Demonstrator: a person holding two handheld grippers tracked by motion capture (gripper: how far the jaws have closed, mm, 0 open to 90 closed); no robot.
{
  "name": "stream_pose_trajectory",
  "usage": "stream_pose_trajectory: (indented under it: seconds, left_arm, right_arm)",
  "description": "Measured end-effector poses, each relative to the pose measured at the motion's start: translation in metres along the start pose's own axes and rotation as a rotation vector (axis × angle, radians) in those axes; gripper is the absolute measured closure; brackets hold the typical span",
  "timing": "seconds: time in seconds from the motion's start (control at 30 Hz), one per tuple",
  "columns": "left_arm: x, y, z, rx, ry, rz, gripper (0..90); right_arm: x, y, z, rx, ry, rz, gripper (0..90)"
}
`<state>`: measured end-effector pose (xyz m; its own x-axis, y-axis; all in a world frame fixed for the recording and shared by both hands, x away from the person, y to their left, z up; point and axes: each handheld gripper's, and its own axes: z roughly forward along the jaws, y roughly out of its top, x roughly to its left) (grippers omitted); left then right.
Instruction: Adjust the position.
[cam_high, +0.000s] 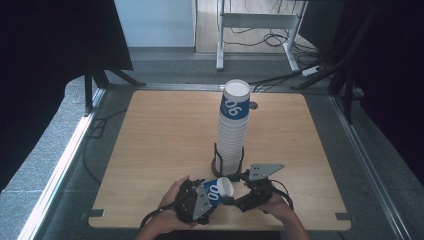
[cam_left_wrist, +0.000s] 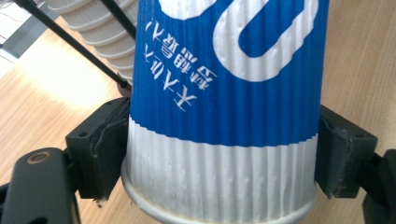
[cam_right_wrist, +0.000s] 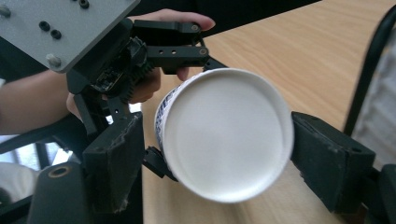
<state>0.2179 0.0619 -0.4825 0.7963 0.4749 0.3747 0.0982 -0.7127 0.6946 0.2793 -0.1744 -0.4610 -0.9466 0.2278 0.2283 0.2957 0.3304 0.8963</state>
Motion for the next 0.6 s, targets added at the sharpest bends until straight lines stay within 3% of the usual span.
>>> stream_pose_trajectory:
  seconds: [0.17, 0.33, 0.47, 0.6]
  left_arm:
    - [0.000, 0.000, 0.001, 0.016, 0.025, 0.020, 16.7]
    - [0.001, 0.000, 0.000, 0.023, 0.039, 0.033, 16.8]
    - [0.001, 0.002, -0.002, 0.024, 0.046, 0.040, 16.8]
    - [0.000, 0.003, -0.003, 0.030, 0.056, 0.056, 16.8]
  right_arm:
    - [0.003, 0.006, -0.008, 0.028, -0.041, -0.048, 19.4]
    - [0.009, 0.020, -0.017, 0.099, -0.076, -0.120, 19.1]
    - [0.012, 0.030, -0.022, 0.172, -0.104, -0.164, 19.3]
    - [0.013, 0.035, -0.017, 0.289, -0.126, -0.216, 19.2]
